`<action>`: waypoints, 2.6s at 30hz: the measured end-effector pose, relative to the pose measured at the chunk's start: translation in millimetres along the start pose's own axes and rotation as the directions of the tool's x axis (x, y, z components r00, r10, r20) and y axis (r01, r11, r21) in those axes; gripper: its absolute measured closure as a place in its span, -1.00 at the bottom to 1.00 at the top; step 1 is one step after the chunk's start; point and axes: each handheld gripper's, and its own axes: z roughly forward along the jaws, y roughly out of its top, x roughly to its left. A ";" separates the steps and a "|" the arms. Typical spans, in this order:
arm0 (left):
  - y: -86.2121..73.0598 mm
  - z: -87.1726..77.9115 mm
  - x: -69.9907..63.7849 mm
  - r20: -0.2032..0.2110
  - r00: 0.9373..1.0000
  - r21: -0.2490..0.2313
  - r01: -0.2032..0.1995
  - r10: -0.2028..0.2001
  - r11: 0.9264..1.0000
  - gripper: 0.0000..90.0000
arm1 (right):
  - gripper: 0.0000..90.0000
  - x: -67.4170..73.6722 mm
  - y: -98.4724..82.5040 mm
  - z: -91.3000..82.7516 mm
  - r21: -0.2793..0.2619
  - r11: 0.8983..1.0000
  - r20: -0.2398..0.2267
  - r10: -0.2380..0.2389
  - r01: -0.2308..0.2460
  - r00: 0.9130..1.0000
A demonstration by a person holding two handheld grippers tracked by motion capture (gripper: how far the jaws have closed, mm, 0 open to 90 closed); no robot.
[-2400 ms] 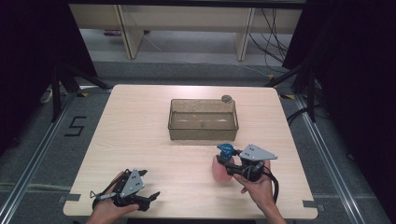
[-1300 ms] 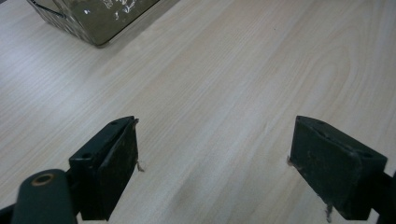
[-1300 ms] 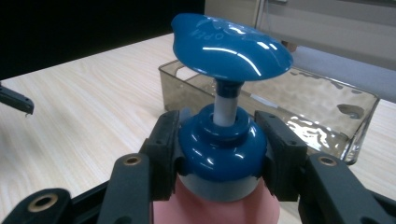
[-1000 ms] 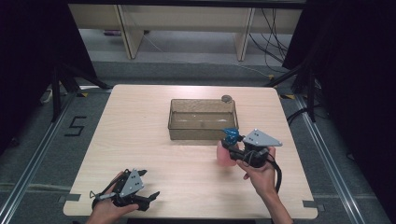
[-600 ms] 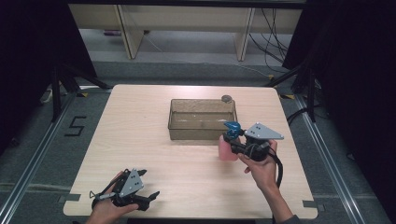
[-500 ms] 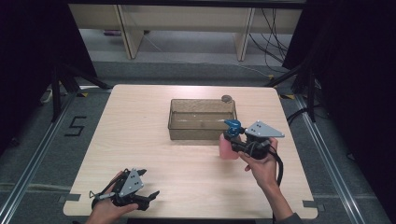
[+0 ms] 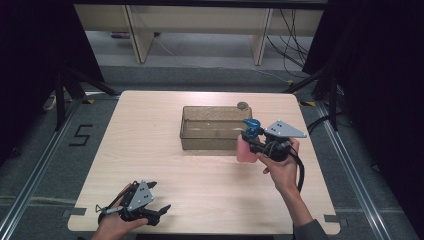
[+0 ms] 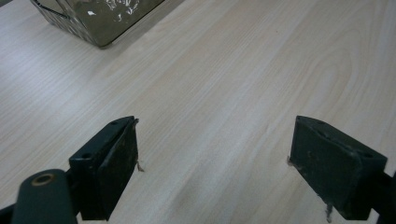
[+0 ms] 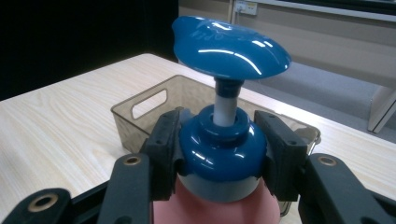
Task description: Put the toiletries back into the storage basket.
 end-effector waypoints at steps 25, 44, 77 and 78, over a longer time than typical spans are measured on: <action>-0.2 1.7 -2.4 -0.002 1.000 -0.028 0.029 -0.029 0.999 -0.67 | 0.20 -17.2 32.9 14.1 -0.014 1.000 0.036 -0.020 0.021 0.999; 0.3 0.3 -0.3 -0.006 1.000 -0.005 0.002 -0.002 1.000 -0.67 | 0.20 -30.0 44.9 43.6 -0.009 1.000 0.074 0.006 -0.005 0.997; 0.6 0.2 -1.5 0.007 1.000 -0.016 0.016 -0.016 1.000 -0.67 | 0.20 -50.1 37.5 82.9 0.008 0.997 0.112 0.072 -0.074 0.991; 0.7 0.2 -1.4 0.007 1.000 -0.017 0.016 -0.015 1.000 -0.67 | 0.20 -50.6 37.0 83.4 0.002 0.998 0.118 0.063 -0.064 0.991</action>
